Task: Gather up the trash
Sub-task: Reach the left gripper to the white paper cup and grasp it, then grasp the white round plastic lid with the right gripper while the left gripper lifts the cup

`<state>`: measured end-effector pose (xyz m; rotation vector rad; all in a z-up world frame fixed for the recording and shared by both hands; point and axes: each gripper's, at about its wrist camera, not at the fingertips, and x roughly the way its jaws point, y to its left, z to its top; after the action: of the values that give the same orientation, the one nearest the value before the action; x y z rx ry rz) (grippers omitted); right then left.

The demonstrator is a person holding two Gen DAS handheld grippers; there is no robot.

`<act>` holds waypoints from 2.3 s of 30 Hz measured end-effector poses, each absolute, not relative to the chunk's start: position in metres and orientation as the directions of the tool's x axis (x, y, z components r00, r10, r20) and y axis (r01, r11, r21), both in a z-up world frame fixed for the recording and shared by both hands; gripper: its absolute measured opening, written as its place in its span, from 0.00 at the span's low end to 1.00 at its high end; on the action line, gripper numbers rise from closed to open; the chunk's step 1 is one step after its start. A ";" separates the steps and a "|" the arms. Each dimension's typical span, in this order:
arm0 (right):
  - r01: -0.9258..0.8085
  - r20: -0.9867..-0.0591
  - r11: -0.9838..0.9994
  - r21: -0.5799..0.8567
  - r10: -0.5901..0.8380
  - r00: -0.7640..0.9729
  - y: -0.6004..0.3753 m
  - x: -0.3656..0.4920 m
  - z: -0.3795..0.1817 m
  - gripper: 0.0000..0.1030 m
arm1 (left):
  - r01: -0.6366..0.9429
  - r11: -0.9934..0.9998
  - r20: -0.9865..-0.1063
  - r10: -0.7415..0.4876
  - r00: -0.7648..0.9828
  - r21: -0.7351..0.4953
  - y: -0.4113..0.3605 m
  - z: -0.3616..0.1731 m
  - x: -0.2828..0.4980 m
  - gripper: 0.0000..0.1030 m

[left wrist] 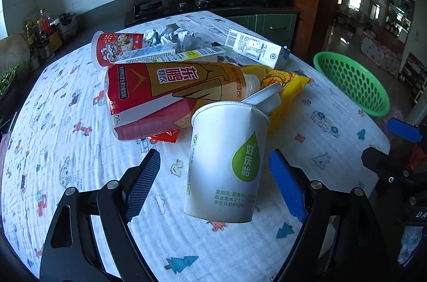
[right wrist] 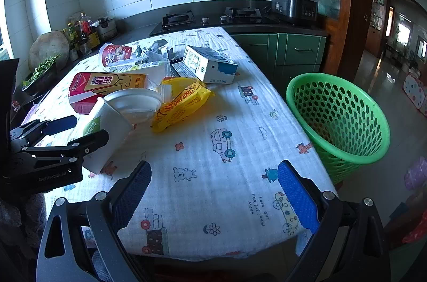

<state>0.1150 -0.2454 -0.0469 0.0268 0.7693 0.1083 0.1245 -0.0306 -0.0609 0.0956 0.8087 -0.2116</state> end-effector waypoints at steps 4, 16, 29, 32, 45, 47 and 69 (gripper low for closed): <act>-0.091 -0.696 0.994 0.066 0.111 0.710 -0.245 0.117 -0.048 0.90 | 0.237 0.971 -0.742 -0.174 0.648 -0.021 -0.031 -0.065 0.129 0.68; -0.127 -0.701 0.989 0.077 0.144 0.698 -0.239 0.123 -0.051 0.90 | 0.268 0.962 -0.722 -0.225 0.655 -0.057 -0.025 -0.058 0.117 0.57; -0.233 -0.696 0.962 0.140 0.263 0.669 -0.219 0.146 -0.042 0.81 | 0.232 0.966 -0.685 -0.243 0.687 -0.110 0.004 -0.042 0.093 0.57; -0.287 -0.699 0.947 0.144 0.303 0.647 -0.206 0.155 -0.040 0.75 | 0.222 0.969 -0.679 -0.238 0.695 -0.112 0.011 -0.039 0.091 0.57; -0.583 -0.736 0.803 -0.124 0.320 0.597 -0.137 0.179 -0.037 0.69 | 0.174 0.976 -0.669 -0.218 0.711 -0.133 0.043 -0.038 0.091 0.57; -0.613 -0.745 0.771 -0.172 0.305 0.593 -0.130 0.183 -0.042 0.69 | 0.168 0.976 -0.668 -0.216 0.712 -0.137 0.046 -0.039 0.091 0.57; -0.724 -0.775 0.656 -0.215 0.337 0.535 -0.117 0.156 -0.041 0.17 | 0.157 0.974 -0.651 -0.225 0.725 -0.162 0.059 -0.038 0.086 0.57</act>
<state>0.1564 -0.1169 -0.0411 -0.5654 0.7681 0.6728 0.0860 0.0591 -0.0377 -0.0975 0.7301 -0.2110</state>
